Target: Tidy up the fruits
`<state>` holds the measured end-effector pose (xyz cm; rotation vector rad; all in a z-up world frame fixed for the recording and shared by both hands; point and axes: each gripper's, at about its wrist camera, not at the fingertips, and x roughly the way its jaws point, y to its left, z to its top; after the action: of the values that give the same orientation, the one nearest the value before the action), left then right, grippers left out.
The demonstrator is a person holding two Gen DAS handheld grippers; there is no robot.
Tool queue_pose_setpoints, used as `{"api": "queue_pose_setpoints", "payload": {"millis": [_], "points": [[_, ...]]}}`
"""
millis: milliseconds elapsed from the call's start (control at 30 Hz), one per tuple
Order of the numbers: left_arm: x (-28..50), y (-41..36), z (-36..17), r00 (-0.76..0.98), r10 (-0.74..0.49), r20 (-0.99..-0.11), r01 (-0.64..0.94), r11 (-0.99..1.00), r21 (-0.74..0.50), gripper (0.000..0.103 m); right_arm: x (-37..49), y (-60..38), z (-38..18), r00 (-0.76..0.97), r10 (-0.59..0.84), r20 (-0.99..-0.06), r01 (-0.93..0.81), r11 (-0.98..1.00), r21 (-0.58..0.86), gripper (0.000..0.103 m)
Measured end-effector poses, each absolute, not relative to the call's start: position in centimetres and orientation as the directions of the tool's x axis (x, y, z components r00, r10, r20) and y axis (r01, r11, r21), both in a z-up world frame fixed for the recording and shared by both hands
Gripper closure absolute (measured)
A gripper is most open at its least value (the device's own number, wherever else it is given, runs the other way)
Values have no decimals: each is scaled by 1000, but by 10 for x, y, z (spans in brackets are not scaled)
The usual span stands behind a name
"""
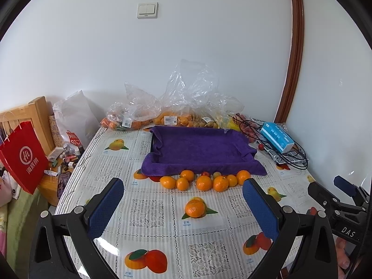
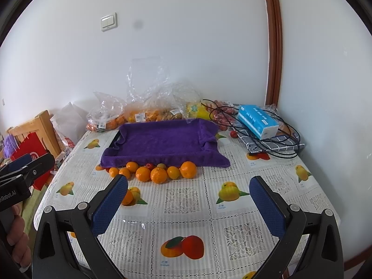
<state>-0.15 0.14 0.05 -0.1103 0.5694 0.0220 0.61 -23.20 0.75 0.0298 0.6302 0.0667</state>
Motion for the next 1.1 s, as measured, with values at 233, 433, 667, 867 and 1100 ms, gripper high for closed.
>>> {"api": "queue_pose_setpoints", "payload": {"millis": [233,433,667,867,1100], "points": [[-2,0,0,851,-9,-525,-49,994,-97,1,7,-233,8,804,77,-590,-54,997,56,0],[-3,-1,0,866,-5,-500,-55,993,-105,0,7,-232,7,802,81,-591,-58,997,58,0],[4,-3,-2,849,21,-529,-74,994,-81,0,9,-232,5,805,81,-588,-62,997,52,0],[11,3,-7,842,43,-537,-106,990,-88,0,18,-230,-2,797,83,-599,-71,997,43,0],[26,5,-18,833,-20,-552,-46,993,-105,0,36,-229,-18,779,68,-623,-63,998,31,0]]}}
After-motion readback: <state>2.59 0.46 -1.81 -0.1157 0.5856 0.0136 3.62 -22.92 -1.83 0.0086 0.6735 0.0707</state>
